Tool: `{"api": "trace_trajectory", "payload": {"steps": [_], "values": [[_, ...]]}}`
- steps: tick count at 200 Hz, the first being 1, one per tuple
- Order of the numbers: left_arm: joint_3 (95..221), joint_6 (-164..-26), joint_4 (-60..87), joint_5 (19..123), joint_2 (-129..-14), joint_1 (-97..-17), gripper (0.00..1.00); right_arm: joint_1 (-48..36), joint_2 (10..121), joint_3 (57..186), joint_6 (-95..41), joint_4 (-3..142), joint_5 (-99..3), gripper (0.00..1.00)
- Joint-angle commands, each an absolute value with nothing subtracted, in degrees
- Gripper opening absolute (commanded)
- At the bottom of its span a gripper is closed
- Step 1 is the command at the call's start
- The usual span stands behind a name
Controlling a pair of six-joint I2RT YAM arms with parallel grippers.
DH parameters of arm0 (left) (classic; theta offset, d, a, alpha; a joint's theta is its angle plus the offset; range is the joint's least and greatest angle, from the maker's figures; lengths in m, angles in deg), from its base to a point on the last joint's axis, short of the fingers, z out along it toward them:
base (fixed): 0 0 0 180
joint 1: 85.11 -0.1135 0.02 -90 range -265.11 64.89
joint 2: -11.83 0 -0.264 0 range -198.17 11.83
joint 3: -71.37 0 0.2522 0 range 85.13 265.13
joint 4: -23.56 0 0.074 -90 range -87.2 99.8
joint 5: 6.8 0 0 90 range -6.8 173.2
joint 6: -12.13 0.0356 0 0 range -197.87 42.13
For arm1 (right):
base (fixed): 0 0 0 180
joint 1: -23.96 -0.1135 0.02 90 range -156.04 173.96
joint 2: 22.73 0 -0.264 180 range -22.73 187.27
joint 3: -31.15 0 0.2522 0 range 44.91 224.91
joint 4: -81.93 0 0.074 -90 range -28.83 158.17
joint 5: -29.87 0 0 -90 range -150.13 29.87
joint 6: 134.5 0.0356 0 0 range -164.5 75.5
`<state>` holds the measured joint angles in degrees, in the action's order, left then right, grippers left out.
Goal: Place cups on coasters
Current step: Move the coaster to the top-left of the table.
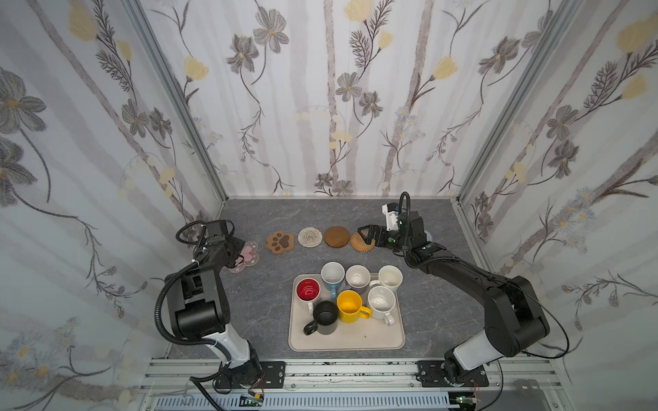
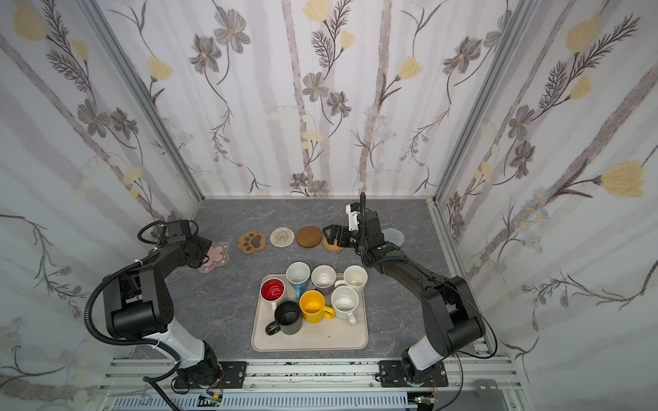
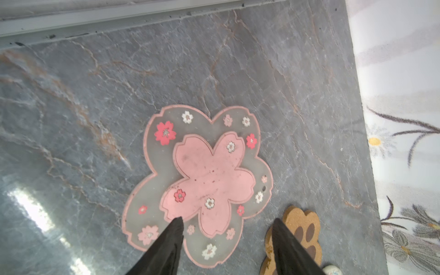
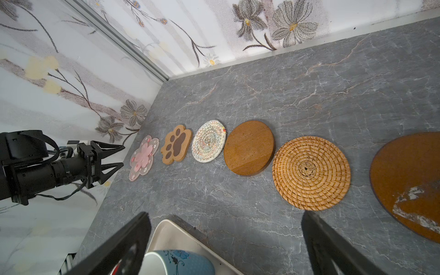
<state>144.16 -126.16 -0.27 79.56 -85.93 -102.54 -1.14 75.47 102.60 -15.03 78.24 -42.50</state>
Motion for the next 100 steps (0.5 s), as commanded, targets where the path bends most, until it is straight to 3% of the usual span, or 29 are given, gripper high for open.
{"api": "trace_trajectory", "payload": {"steps": [1,100], "values": [[145.63,-123.67,0.3,78.89,-87.26,-102.84,0.66,-1.17,75.54,102.92,-15.55,78.76,-42.0,1.0],[146.08,-123.51,2.21,78.45,-94.4,-102.84,0.7,-1.19,74.66,103.27,-15.77,76.6,-42.9,1.0]]}}
